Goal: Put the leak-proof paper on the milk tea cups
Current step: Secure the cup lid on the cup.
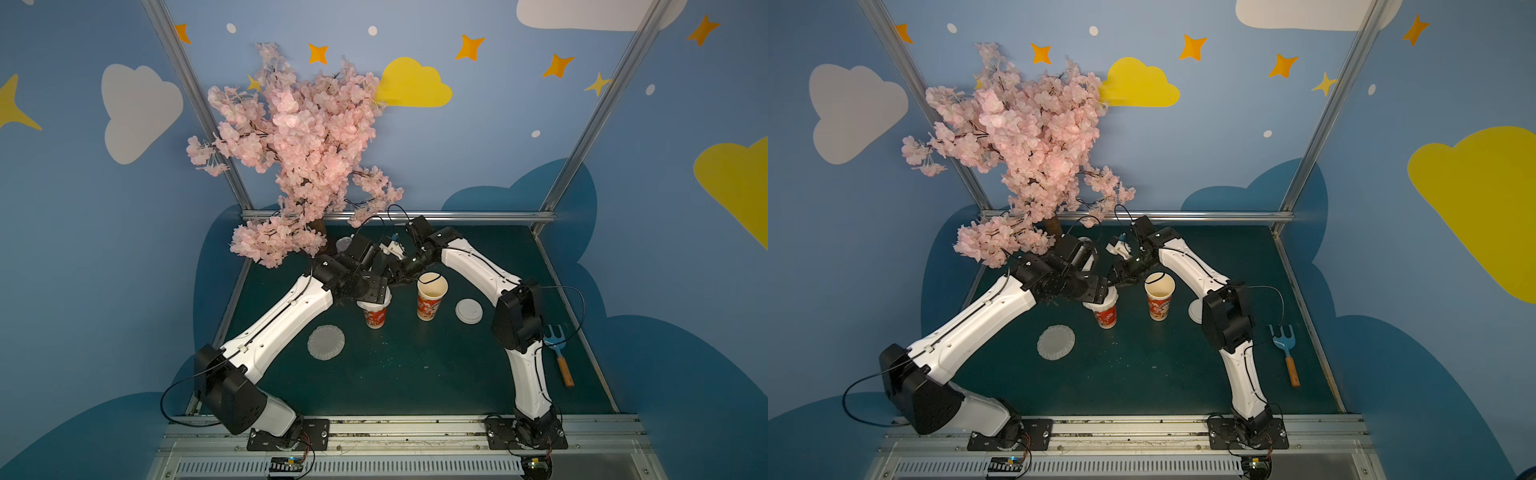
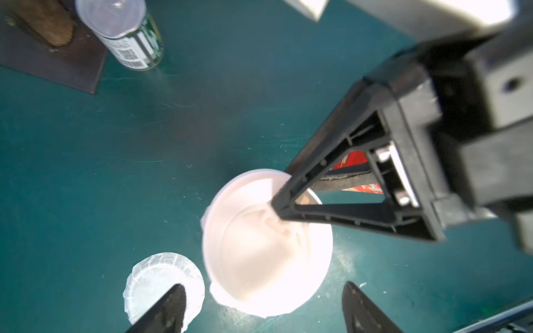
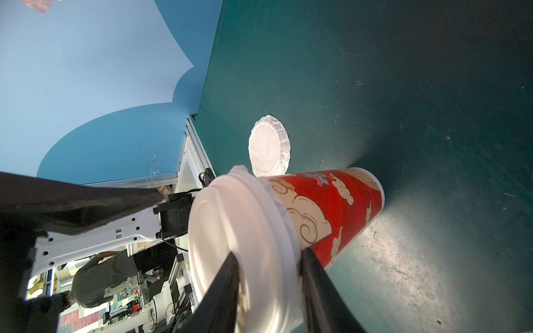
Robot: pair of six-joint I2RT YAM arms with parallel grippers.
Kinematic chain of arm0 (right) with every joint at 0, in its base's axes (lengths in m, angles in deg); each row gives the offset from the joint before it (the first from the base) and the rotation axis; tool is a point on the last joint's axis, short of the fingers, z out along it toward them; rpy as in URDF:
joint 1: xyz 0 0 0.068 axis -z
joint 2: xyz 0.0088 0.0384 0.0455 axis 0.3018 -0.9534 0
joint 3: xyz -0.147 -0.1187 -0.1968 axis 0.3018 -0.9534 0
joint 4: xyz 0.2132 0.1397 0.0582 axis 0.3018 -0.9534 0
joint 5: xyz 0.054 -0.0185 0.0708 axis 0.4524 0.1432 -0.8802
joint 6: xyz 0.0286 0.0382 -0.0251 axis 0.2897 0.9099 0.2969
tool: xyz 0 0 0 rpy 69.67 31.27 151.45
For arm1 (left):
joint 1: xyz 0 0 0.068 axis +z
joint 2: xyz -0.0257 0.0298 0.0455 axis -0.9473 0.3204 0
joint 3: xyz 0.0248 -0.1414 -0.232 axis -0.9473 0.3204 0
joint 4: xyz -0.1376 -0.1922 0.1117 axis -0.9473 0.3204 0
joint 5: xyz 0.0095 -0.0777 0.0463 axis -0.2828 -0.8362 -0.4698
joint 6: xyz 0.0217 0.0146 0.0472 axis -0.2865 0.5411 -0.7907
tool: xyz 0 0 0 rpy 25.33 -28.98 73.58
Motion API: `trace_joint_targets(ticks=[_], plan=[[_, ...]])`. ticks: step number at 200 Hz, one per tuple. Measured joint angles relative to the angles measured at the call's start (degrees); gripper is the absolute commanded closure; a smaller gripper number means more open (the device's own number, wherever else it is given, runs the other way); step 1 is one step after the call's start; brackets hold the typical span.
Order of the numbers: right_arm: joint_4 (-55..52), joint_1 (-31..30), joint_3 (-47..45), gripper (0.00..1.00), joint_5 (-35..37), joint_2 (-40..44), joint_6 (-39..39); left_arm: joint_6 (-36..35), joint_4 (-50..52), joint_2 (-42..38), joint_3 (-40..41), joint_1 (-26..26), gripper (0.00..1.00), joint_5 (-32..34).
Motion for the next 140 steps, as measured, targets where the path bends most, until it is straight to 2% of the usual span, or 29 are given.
trace_joint_targets(ticks=[44, 88, 140], plan=[[-0.02, 0.0, 0.0, 0.64, 0.02, 0.0, 0.0, 6.34, -3.82, -6.14, 7.98, 6.19, 0.31, -7.93], [-0.02, 0.0, 0.0, 0.64, 0.04, 0.0, 0.0, 13.38, -10.86, -7.34, 17.07, 10.73, 0.32, -19.12], [-0.04, 0.0, 0.0, 0.64, 0.07, 0.0, -0.04, 18.08, -18.14, -7.89, 20.52, 13.49, 0.32, -27.78]])
